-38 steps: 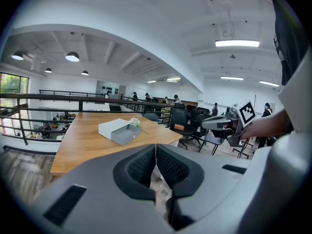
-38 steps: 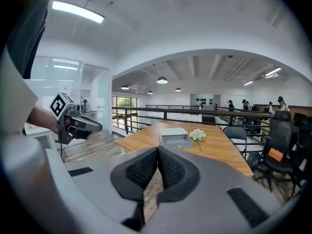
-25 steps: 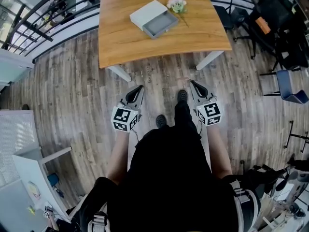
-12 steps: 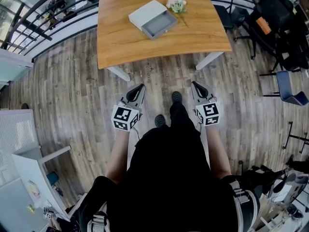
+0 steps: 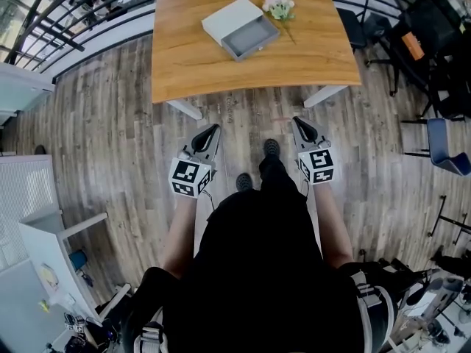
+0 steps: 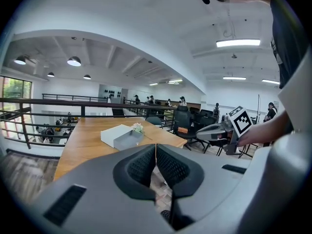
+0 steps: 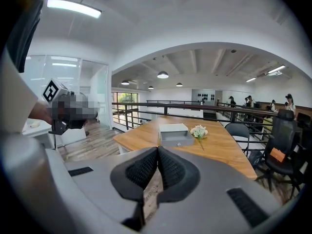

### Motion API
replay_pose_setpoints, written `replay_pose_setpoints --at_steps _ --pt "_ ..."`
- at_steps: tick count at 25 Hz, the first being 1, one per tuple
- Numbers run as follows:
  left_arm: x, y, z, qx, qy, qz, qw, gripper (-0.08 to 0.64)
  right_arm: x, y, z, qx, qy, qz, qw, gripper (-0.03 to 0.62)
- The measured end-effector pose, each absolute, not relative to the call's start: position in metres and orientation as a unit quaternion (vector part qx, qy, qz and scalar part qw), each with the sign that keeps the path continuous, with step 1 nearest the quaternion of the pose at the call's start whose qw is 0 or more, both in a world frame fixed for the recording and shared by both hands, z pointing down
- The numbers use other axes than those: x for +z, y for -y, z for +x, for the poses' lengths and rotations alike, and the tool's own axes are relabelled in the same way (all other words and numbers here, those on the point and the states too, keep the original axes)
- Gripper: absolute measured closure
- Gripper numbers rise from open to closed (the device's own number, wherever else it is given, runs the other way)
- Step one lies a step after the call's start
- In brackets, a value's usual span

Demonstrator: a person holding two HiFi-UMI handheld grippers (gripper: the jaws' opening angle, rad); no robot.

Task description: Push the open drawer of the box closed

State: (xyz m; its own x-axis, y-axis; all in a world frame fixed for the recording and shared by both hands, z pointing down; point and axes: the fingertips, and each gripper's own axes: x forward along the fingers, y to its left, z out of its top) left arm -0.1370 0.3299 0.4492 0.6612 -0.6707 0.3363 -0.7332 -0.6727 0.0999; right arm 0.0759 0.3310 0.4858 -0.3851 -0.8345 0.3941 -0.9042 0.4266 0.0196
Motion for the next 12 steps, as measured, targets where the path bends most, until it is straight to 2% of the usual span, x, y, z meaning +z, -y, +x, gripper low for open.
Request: replay_pose_setpoints --at_steps 12 --pt "0.443 -0.286 -0.132 0.135 0.421 0.890 0.113 0.535 0.493 -0.276 0.085 0.095 0.841 0.497 0.193 0.577"
